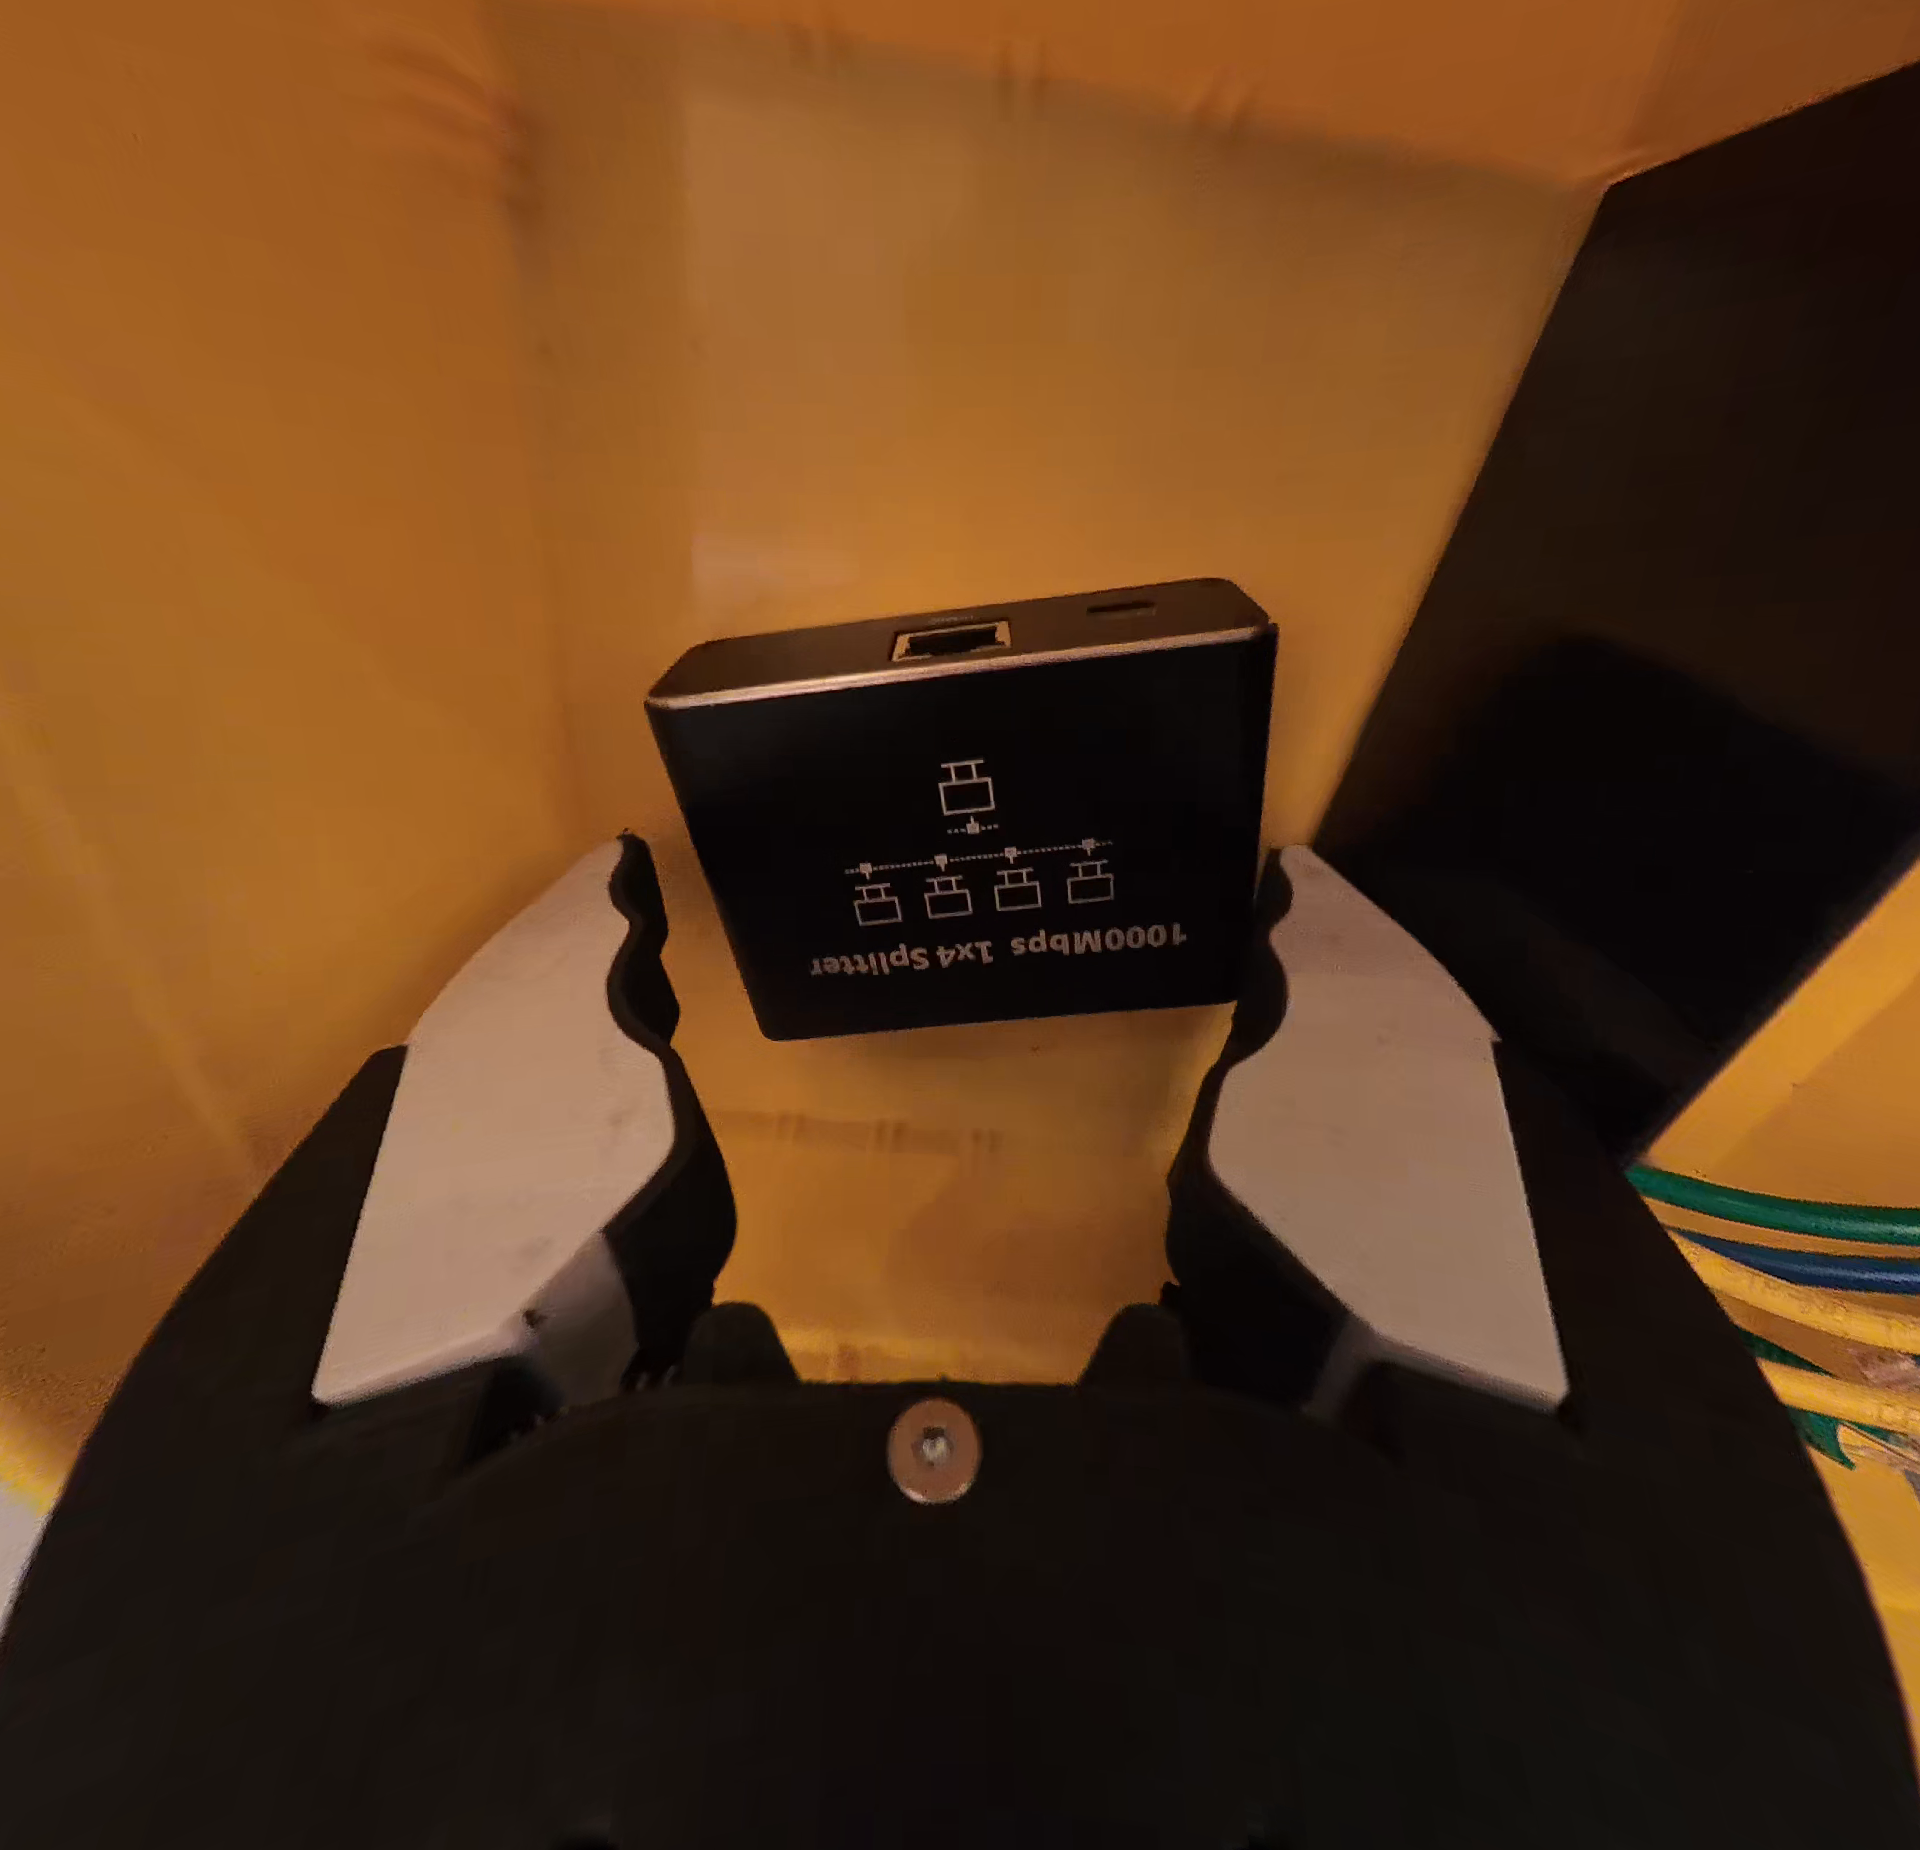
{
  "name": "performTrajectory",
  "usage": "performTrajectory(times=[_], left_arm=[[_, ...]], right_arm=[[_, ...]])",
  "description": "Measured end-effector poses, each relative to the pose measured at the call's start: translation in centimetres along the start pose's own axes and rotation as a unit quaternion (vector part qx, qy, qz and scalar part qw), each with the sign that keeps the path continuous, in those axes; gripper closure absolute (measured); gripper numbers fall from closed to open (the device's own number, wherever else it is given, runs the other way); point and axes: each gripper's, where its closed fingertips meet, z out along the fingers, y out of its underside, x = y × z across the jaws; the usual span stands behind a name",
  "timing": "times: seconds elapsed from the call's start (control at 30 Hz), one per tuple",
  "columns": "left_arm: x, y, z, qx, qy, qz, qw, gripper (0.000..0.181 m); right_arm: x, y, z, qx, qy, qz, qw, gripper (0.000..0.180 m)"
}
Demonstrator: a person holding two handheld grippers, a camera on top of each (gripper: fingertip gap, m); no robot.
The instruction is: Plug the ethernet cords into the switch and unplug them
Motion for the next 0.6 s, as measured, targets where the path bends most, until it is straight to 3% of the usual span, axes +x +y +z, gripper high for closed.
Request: performTrajectory(times=[0.23,0.37,0.6], left_arm=[[0.4,0.0,0.1,-0.012,0.019,-0.004,1.000,0.081],[-0.4,-0.1,-0.5,-0.018,-0.028,0.005,0.999,0.082],[-0.9,-0.8,-5.9,0.012,-0.104,0.014,0.994,0.082]], right_arm=[[-0.9,0.4,1.5,-0.022,-0.010,-0.022,0.999,0.160],[-0.7,1.2,1.3,-0.040,-0.006,-0.031,0.999,0.160],[0.0,1.4,0.3,-0.029,0.002,-0.020,0.999,0.160]])
